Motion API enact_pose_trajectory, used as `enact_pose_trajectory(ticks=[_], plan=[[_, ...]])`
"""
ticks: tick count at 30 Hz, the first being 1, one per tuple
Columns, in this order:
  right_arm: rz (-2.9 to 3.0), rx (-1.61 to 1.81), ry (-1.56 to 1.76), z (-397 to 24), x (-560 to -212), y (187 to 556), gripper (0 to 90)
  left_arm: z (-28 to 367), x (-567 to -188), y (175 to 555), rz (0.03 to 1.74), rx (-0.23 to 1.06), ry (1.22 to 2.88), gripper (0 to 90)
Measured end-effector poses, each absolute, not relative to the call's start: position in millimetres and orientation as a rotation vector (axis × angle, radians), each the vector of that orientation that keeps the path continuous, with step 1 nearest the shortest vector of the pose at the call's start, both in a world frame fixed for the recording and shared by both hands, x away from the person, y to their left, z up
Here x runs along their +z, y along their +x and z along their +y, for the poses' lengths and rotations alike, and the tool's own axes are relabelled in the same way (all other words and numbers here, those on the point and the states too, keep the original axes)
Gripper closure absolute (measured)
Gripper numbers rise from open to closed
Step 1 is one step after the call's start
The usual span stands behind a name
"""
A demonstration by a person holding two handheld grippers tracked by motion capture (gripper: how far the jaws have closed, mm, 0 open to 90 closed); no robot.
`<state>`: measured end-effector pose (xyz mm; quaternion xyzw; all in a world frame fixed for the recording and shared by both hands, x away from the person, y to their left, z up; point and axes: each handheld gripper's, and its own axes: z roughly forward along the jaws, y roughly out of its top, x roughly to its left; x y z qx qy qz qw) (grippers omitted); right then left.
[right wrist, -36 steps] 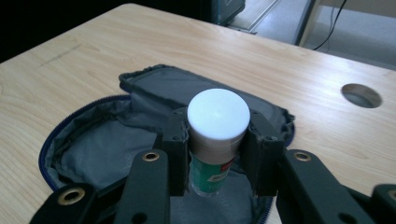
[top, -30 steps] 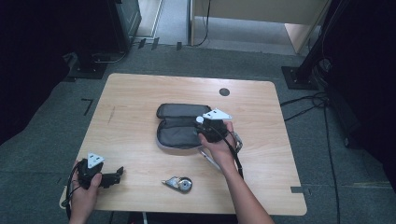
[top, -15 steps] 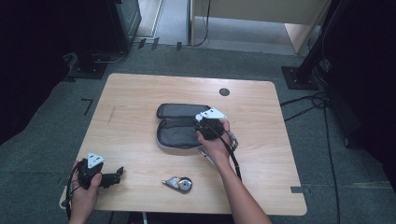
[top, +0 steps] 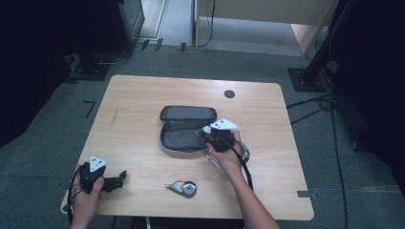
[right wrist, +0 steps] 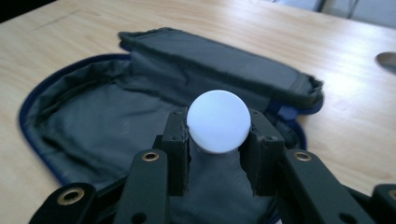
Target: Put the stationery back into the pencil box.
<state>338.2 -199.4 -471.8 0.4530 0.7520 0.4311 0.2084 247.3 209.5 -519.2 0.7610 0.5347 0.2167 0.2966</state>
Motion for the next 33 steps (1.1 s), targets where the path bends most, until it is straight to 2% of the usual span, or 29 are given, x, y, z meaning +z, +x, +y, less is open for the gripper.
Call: enact_pose_trajectory(ticks=[16,33], plan=[[2.312,1.31,1.164,-183,-484,337,65.0,210,-519,247,1.421,0.576,2.024,0.0],[2.279,1.042,1.262,-183,-490,352,62.9,209,-519,247,1.421,0.576,2.023,0.0]])
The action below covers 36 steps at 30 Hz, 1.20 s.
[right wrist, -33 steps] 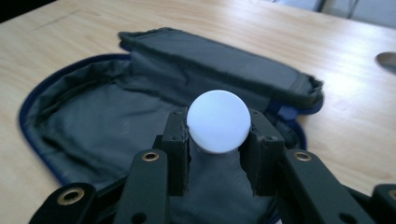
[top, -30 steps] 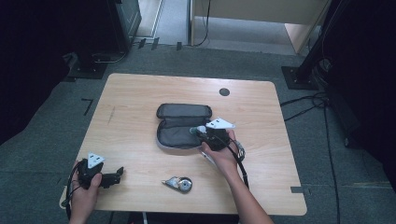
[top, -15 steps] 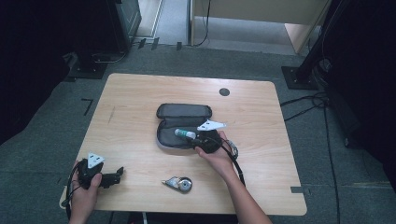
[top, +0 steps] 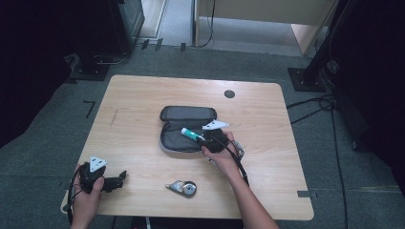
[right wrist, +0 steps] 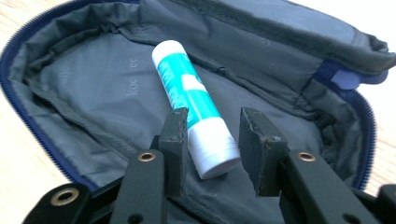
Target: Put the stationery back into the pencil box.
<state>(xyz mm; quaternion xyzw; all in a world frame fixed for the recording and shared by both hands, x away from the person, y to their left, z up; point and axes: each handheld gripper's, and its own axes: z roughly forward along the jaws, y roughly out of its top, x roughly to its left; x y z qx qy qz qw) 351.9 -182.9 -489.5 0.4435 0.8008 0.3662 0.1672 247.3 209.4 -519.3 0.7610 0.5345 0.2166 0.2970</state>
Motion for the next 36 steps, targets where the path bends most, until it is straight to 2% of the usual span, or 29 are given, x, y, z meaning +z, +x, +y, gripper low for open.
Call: enact_pose_trajectory(ticks=[13,19,27,36], plan=[[2.185,0.81,1.163,-171,-494,361,56.2,209,-519,247,1.42,0.576,2.024,0.0],[2.147,0.865,1.203,-176,-487,360,52.7,209,-519,247,1.42,0.576,2.024,0.0],[2.111,1.024,1.221,-196,-460,338,55.8,209,-519,247,1.419,0.574,2.026,0.0],[2.11,1.096,1.217,-218,-447,314,54.0,209,-519,247,1.419,0.574,2.026,0.0]])
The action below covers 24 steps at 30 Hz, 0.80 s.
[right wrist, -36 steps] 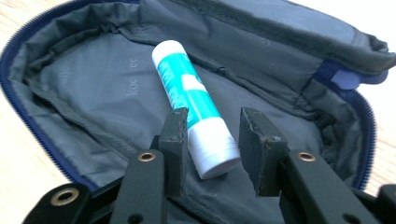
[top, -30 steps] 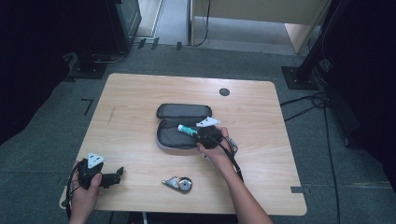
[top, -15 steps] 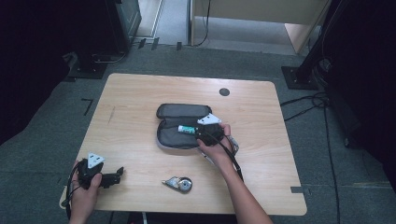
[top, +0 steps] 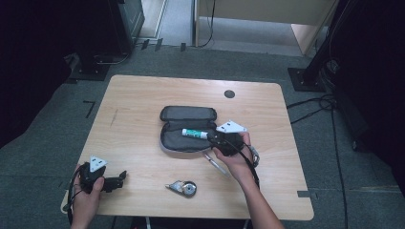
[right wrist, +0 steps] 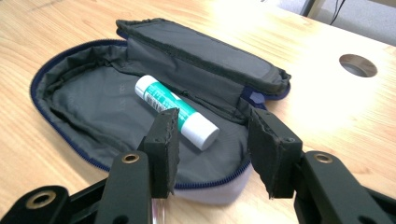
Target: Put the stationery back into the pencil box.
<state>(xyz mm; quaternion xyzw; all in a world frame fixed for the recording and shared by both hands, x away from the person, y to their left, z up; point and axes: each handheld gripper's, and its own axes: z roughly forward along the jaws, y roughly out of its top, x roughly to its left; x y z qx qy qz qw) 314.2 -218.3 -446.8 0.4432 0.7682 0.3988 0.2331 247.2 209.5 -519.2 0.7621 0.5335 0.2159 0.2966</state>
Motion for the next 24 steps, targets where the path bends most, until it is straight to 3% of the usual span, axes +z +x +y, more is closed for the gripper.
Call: enact_pose_trajectory(ticks=[24], plan=[[2.144,1.152,1.237,-249,-460,260,58.9,209,-519,247,1.42,0.574,2.024,0.0]])
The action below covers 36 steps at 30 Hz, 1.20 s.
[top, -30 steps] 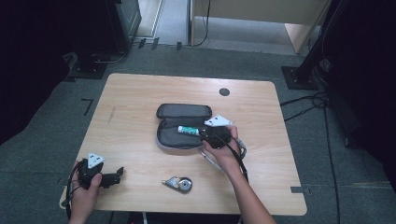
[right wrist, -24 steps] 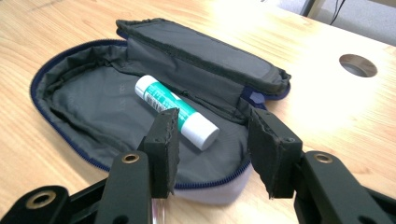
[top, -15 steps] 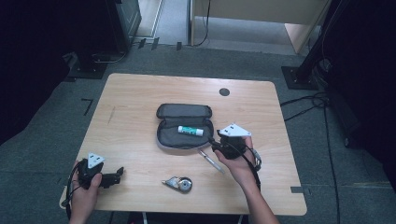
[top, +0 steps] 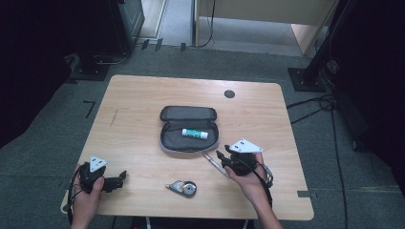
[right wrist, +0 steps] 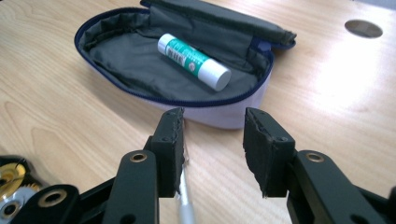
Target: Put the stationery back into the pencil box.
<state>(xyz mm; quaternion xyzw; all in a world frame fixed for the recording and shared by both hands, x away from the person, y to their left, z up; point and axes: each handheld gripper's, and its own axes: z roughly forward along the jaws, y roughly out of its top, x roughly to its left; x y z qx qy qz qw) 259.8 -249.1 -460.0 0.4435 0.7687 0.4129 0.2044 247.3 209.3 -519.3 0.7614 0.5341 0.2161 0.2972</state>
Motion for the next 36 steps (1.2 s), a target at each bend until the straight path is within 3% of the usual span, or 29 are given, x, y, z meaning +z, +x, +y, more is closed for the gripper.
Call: enact_pose_trajectory(ticks=[11,36], plan=[[2.209,1.194,1.278,-258,-487,247,65.5,210,-519,247,1.419,0.574,2.027,0.0],[2.27,1.128,1.297,-259,-520,238,70.4,210,-519,247,1.418,0.575,2.027,0.0]])
